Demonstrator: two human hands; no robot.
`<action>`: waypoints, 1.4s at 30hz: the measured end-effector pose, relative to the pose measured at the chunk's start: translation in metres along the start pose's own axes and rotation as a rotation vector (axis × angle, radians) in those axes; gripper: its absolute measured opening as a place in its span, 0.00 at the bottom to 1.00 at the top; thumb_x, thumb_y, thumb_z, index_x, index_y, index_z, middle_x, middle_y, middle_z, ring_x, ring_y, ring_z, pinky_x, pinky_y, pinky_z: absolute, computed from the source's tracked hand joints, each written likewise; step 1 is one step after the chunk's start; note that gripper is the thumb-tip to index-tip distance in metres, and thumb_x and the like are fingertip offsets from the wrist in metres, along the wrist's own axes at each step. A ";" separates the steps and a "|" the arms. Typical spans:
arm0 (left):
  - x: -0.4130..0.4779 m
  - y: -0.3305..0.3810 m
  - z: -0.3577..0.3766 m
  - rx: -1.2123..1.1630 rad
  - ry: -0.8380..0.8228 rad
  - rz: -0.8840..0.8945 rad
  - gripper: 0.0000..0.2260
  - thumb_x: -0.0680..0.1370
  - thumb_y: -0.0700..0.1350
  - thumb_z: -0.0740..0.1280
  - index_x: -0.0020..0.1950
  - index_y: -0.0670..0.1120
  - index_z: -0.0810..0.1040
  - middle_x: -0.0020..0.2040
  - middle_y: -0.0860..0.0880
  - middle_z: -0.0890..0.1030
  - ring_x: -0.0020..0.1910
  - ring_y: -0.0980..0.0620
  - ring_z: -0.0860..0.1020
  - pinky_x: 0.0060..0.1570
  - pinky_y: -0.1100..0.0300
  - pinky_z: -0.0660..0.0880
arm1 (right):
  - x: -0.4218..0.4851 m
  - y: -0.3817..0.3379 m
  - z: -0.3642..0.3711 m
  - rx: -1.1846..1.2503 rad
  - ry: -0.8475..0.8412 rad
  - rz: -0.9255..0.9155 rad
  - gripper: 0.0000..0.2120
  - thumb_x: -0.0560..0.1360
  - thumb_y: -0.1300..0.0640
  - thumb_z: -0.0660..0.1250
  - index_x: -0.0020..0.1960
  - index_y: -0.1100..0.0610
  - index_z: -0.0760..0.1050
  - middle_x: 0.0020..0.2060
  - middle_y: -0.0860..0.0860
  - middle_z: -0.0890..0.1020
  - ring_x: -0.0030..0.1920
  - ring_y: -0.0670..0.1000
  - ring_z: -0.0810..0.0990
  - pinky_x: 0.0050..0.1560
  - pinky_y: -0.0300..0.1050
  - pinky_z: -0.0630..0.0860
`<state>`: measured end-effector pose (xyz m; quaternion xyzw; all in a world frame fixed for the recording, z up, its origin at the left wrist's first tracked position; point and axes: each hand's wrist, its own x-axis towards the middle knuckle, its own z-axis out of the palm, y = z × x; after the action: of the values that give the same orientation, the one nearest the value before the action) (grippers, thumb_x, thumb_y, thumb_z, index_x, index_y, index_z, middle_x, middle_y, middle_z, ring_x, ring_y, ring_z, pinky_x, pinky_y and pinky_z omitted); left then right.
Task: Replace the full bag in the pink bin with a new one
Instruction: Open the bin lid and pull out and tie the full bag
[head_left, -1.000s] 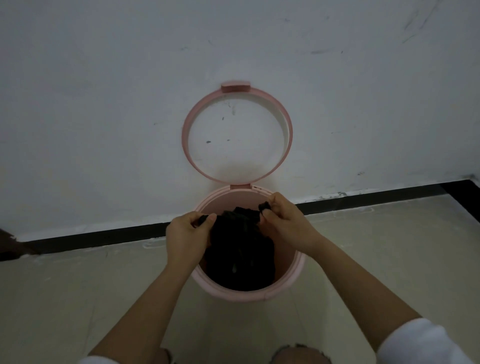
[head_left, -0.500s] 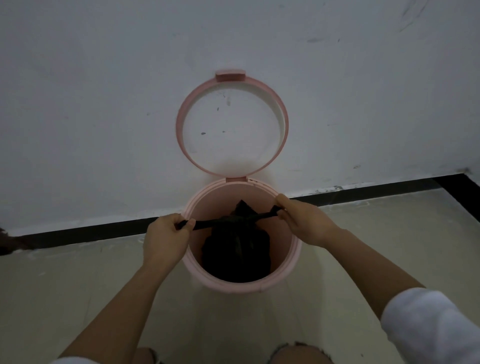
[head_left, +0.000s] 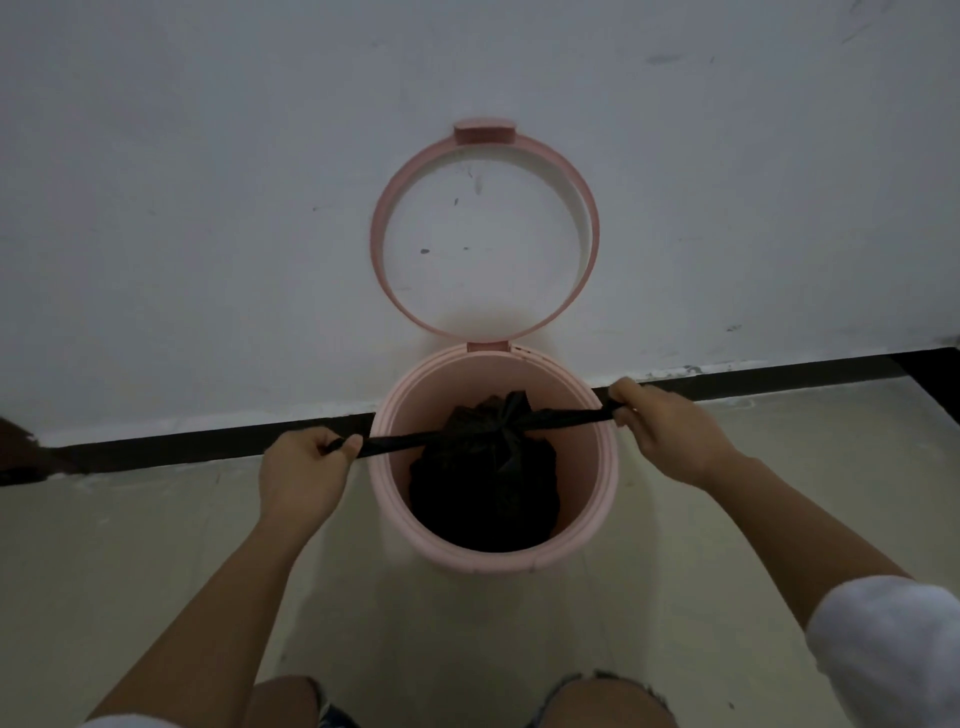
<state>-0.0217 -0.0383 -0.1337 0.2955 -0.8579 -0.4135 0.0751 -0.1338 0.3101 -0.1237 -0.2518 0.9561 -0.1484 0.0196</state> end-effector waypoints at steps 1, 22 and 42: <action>-0.002 -0.006 0.001 -0.002 -0.016 -0.017 0.14 0.76 0.45 0.68 0.34 0.37 0.78 0.24 0.44 0.69 0.25 0.47 0.67 0.32 0.57 0.64 | -0.004 0.003 0.004 -0.016 -0.013 0.019 0.01 0.79 0.55 0.58 0.50 0.52 0.66 0.40 0.55 0.79 0.36 0.60 0.75 0.36 0.54 0.74; -0.012 0.120 0.005 -0.256 -0.354 0.280 0.06 0.74 0.43 0.70 0.39 0.46 0.84 0.35 0.46 0.84 0.34 0.54 0.80 0.40 0.59 0.75 | 0.032 -0.124 -0.010 1.499 0.053 0.332 0.07 0.76 0.69 0.63 0.47 0.60 0.78 0.37 0.54 0.83 0.41 0.52 0.82 0.40 0.39 0.82; -0.024 0.105 -0.028 -0.036 -0.184 0.170 0.19 0.80 0.50 0.60 0.69 0.47 0.69 0.65 0.45 0.74 0.62 0.48 0.72 0.58 0.59 0.67 | 0.048 -0.161 -0.103 1.132 0.065 0.352 0.09 0.70 0.67 0.72 0.33 0.67 0.76 0.31 0.51 0.75 0.32 0.46 0.76 0.36 0.35 0.74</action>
<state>-0.0386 0.0069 -0.0337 0.1809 -0.8757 -0.4462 0.0359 -0.1108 0.1814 0.0241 -0.0350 0.7558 -0.6374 0.1459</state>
